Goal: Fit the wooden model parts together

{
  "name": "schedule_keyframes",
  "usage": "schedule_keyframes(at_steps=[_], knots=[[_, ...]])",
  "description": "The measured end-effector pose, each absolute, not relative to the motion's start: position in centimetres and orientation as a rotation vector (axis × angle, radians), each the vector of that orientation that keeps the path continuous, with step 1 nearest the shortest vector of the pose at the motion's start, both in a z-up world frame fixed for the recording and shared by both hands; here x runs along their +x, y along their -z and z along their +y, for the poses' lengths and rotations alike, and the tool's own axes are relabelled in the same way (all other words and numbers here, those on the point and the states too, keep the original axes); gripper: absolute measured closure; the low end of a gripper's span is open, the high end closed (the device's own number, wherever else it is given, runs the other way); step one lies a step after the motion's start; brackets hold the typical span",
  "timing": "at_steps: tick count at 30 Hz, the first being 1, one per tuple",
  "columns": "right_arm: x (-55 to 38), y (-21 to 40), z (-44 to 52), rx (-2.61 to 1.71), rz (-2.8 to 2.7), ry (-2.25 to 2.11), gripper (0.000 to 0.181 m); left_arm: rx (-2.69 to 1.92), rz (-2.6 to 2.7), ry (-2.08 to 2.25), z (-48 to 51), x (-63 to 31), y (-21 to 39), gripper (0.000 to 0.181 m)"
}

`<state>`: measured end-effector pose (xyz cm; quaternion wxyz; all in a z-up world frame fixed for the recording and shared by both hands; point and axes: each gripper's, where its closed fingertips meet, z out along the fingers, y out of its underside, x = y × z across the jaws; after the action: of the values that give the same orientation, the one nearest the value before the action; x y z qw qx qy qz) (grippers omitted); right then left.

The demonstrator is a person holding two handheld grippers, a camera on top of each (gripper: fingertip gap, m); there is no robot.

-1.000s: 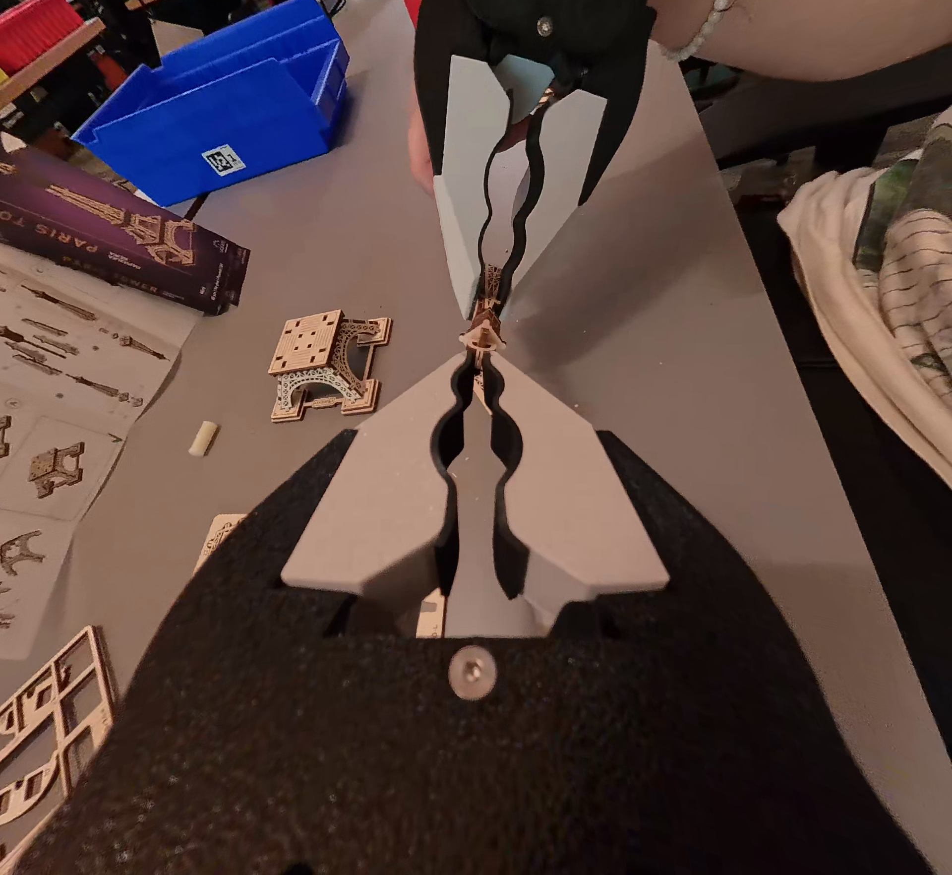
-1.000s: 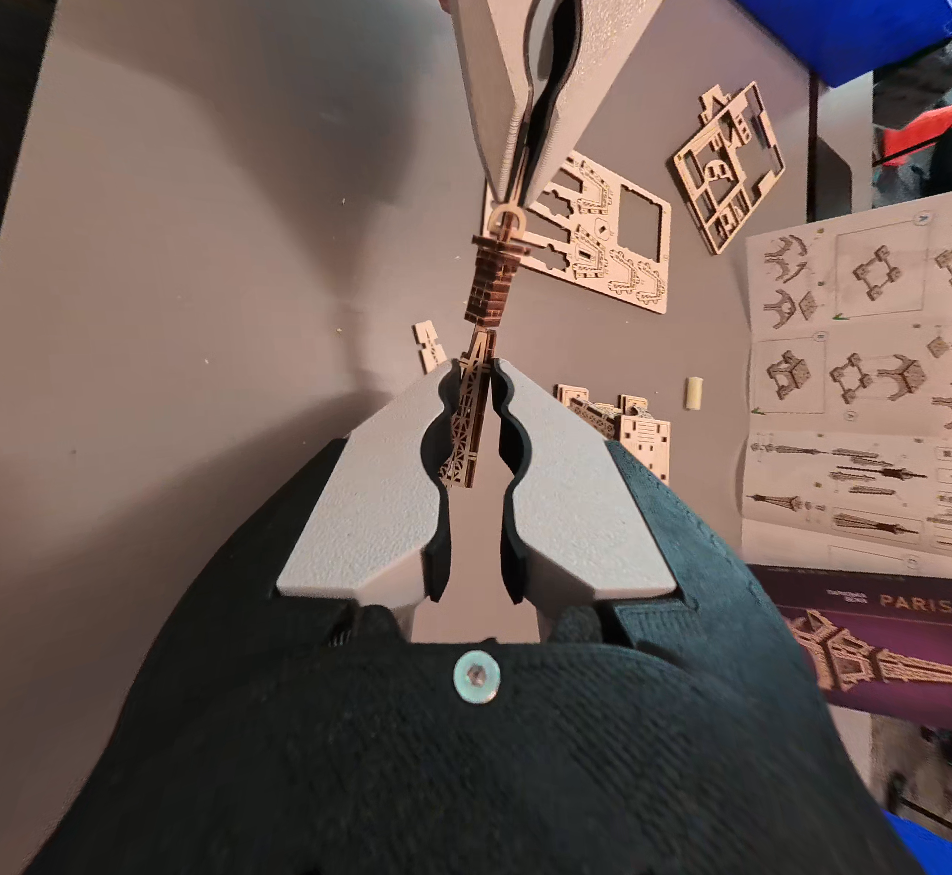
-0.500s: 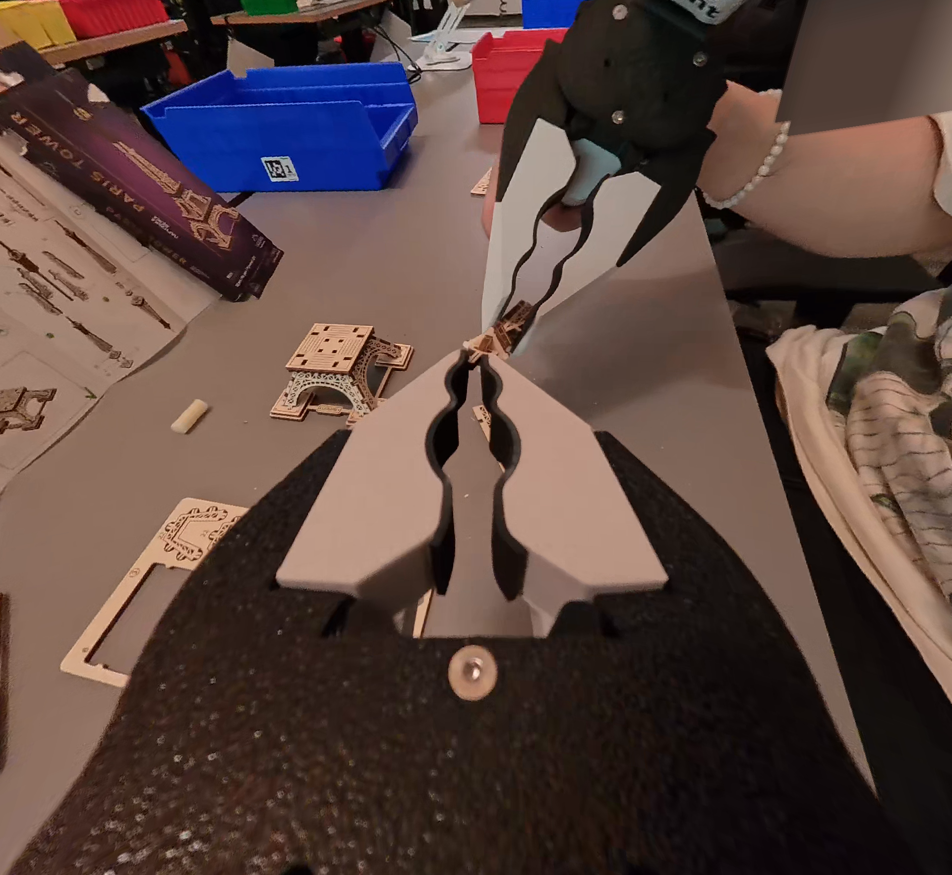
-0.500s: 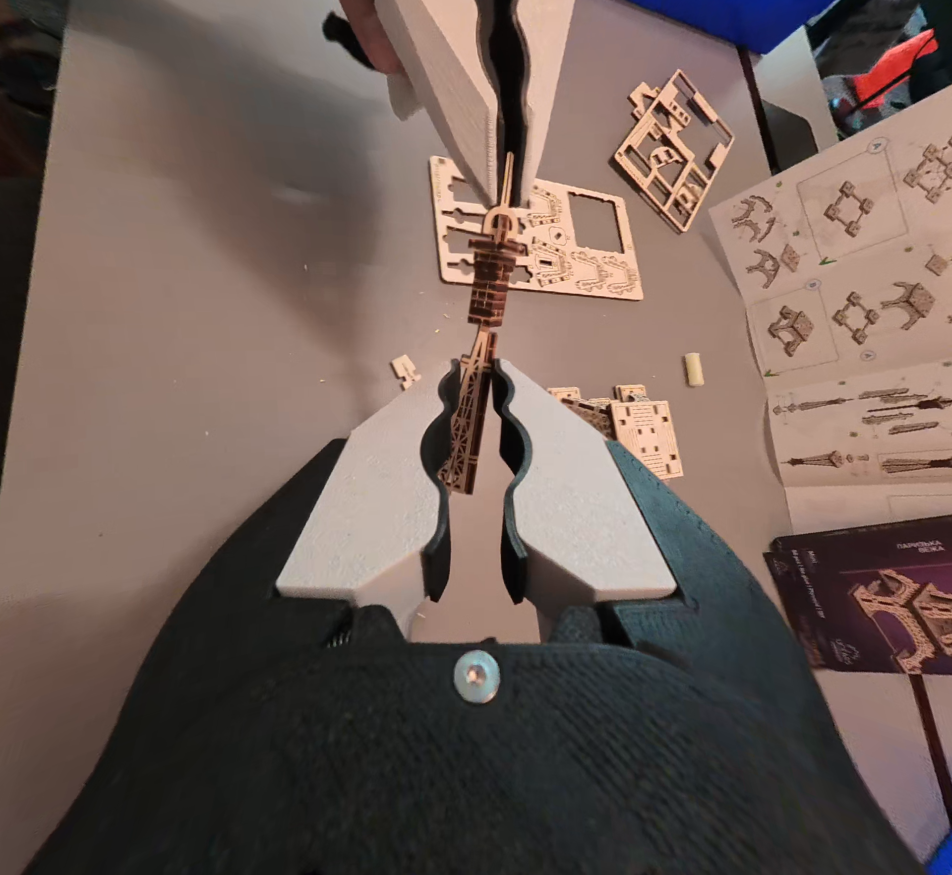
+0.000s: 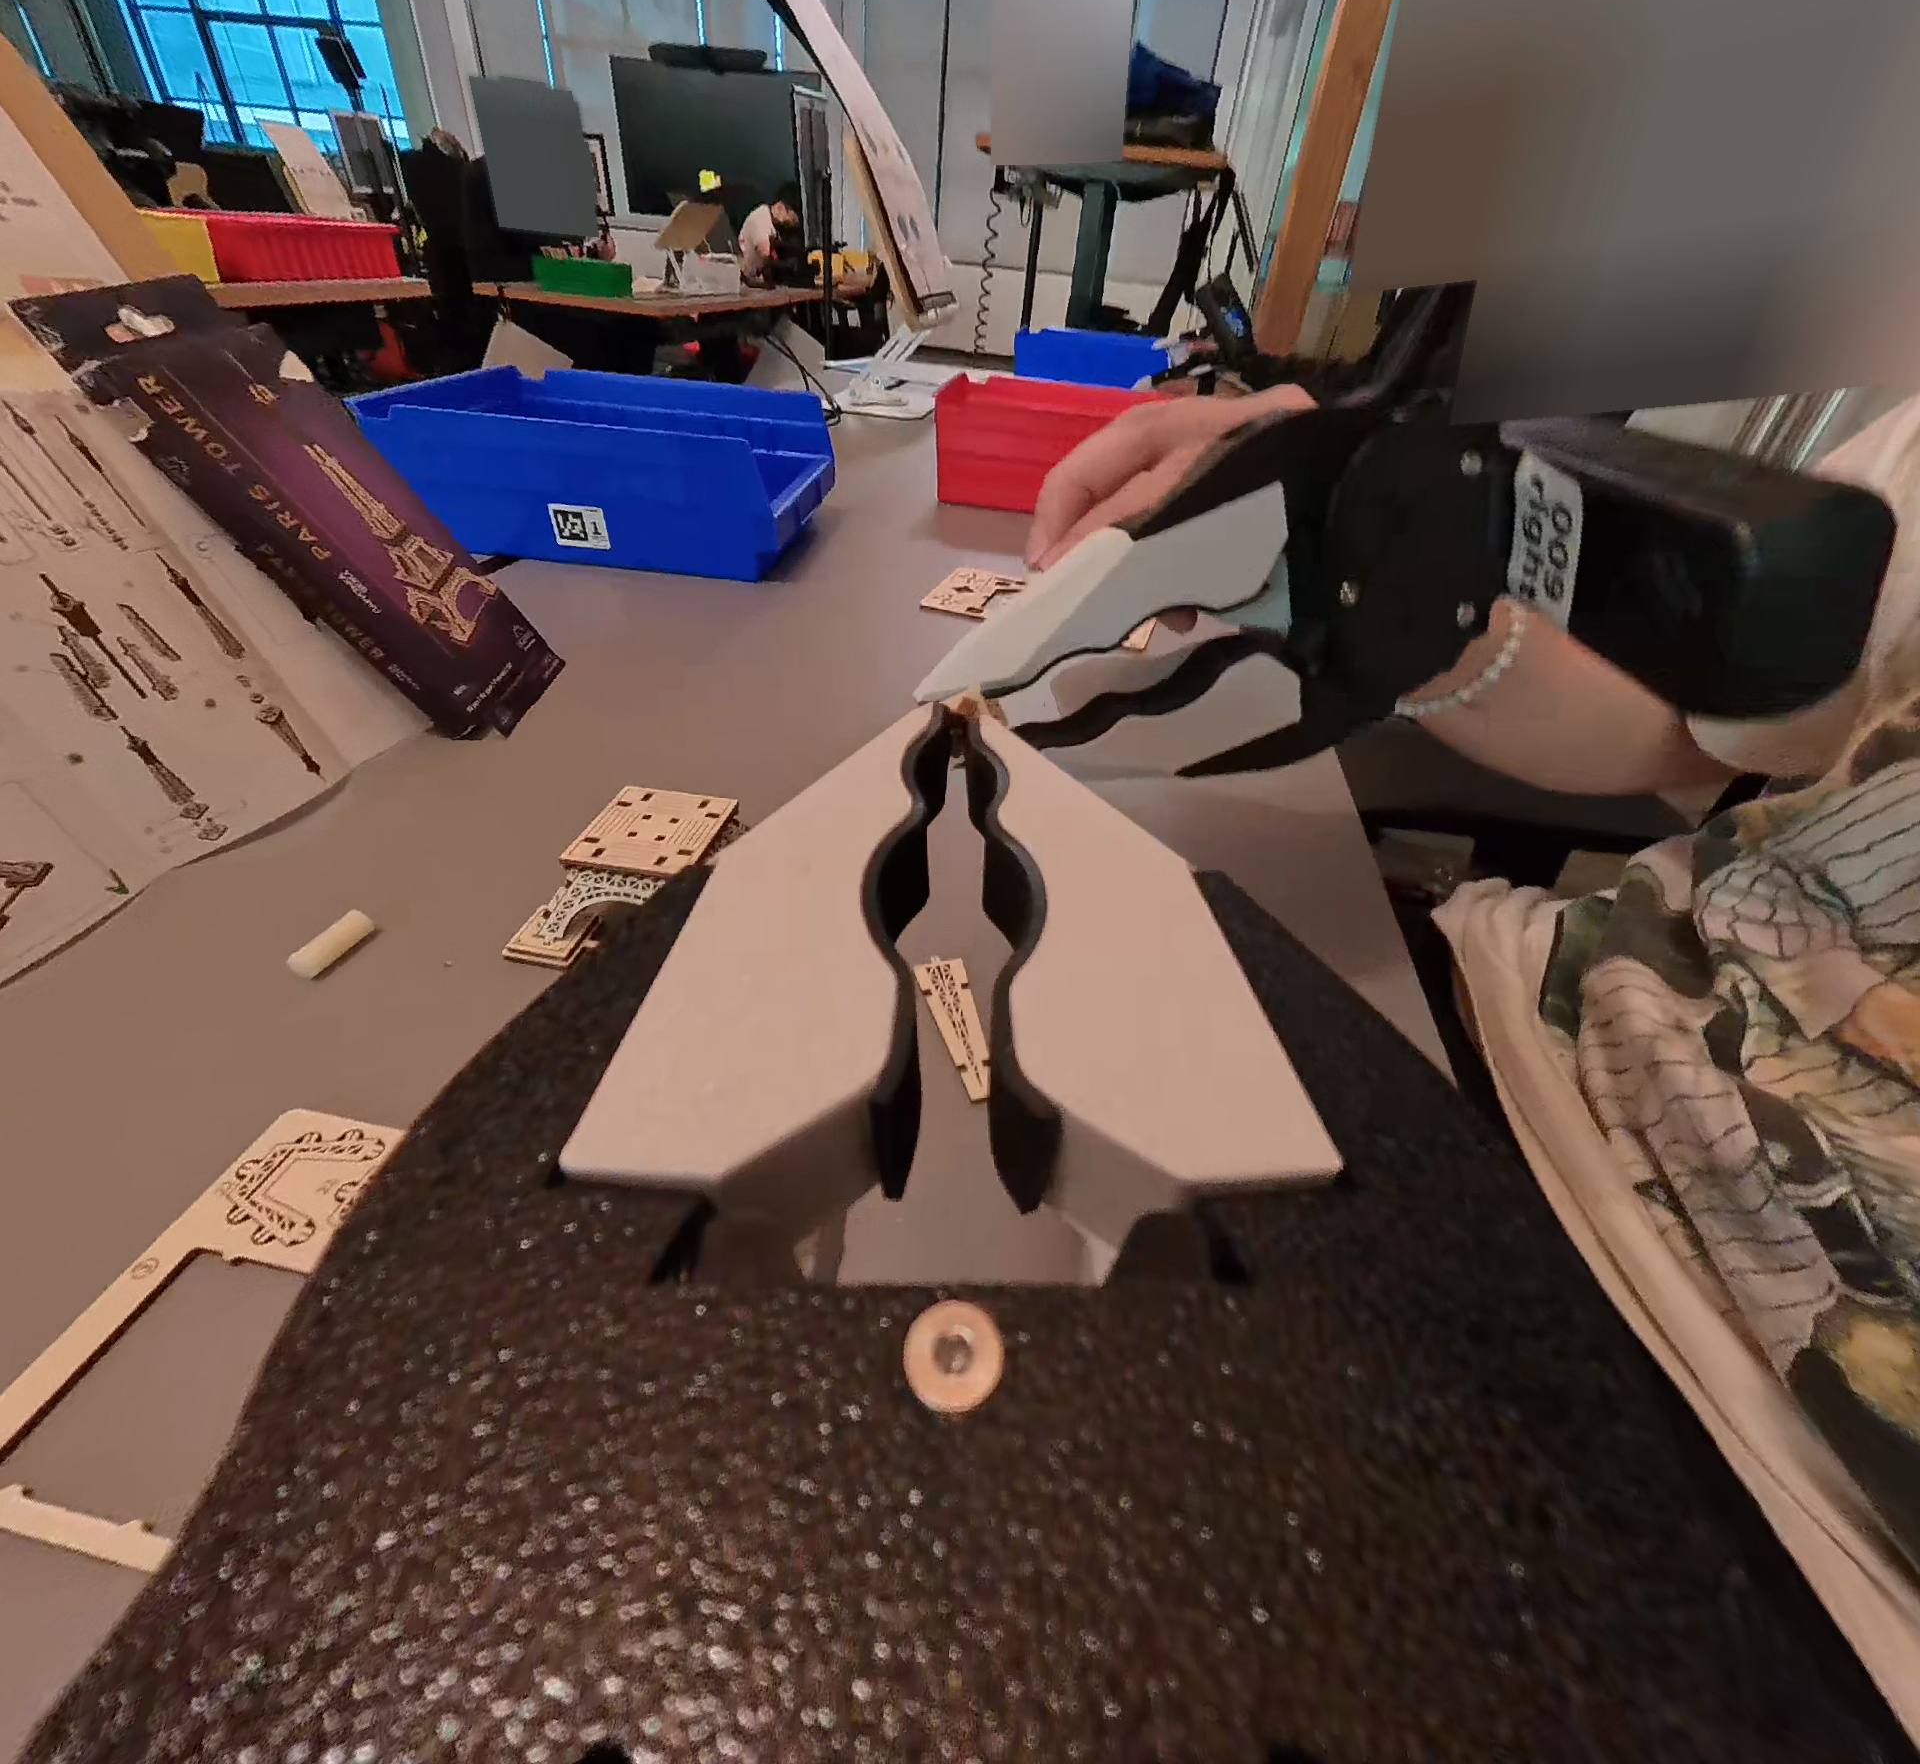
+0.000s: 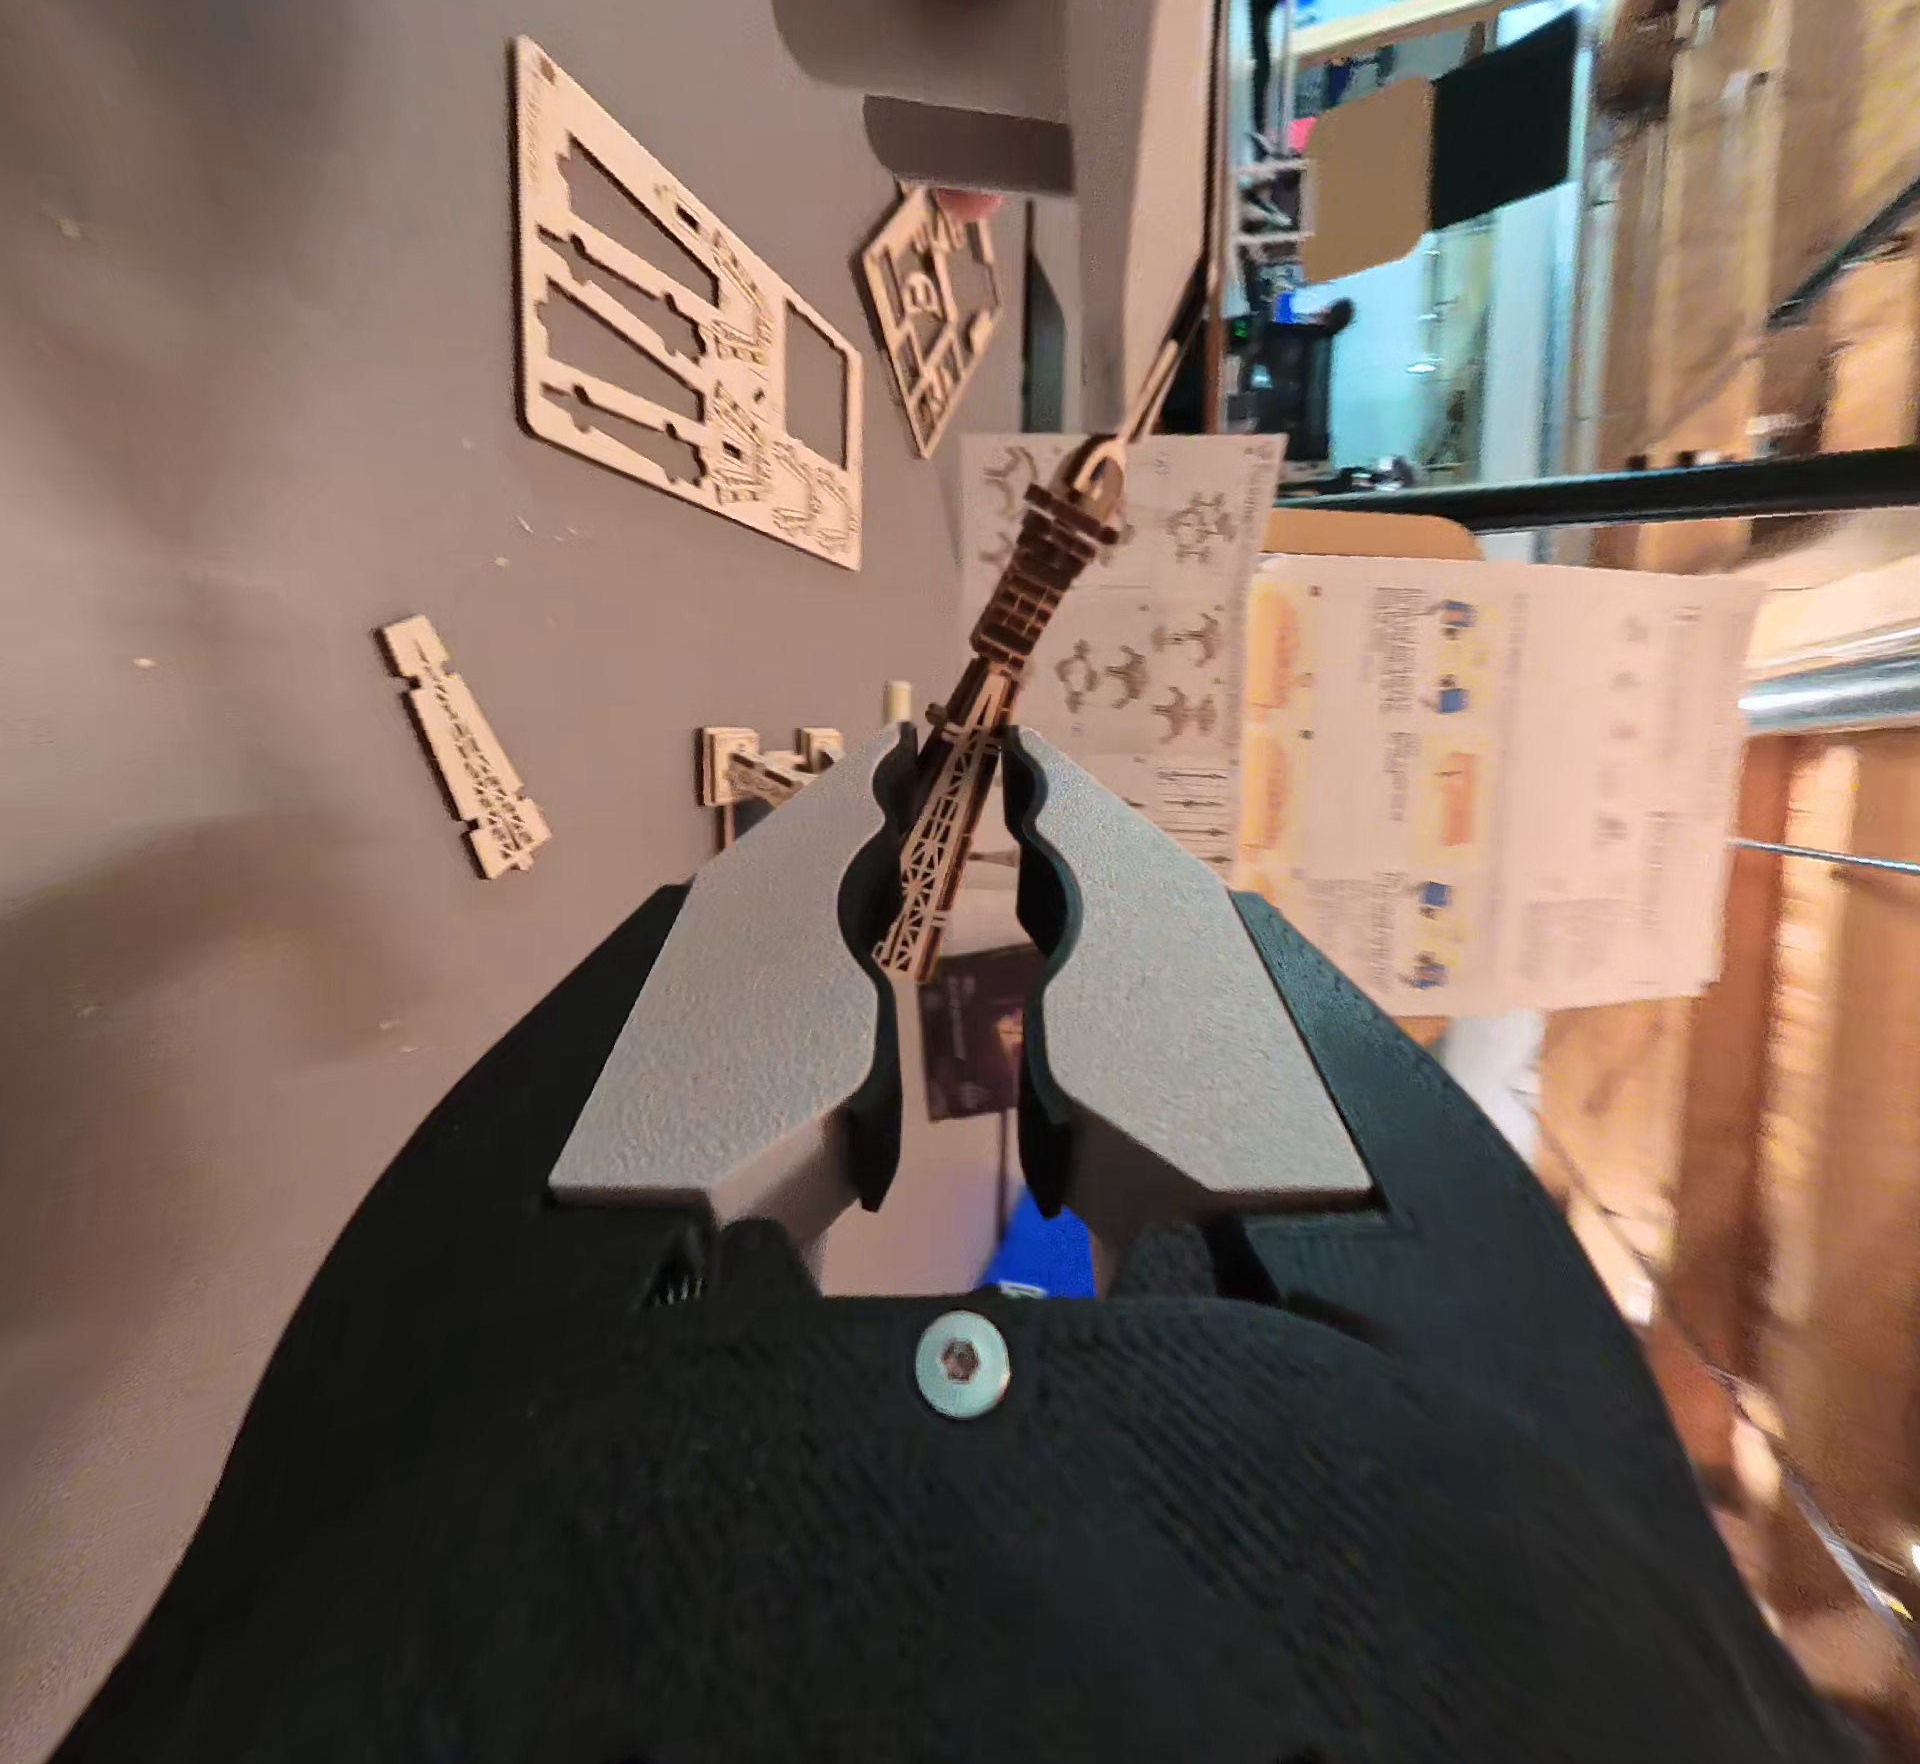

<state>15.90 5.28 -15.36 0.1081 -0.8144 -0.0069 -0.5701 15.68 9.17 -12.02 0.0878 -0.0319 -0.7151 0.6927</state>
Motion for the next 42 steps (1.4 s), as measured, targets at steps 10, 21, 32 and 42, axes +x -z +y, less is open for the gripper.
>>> schedule_keyframes(at_steps=[10, 21, 32, 42], knots=[[16.1, 14.2, 6.1, -2.204, 0.072, 1.798, 0.168, -0.212, -2.009, -2.197, 9.8, 14.8, 10.6, 0.180], [16.0, 15.0, 5.9, -2.174, 0.180, 1.646, 0.169, -0.352, -2.088, -2.218, 9.4, 13.3, 10.6, 0.155], [17.5, 16.2, 3.1, -2.165, 0.305, 1.538, 0.169, -0.361, -2.351, -2.277, 8.7, 14.8, 11.0, 0.140], [21.2, 16.0, -3.1, -2.207, 0.301, 1.661, 0.169, 0.042, -2.805, -2.127, 9.4, 22.0, 13.9, 0.144]])
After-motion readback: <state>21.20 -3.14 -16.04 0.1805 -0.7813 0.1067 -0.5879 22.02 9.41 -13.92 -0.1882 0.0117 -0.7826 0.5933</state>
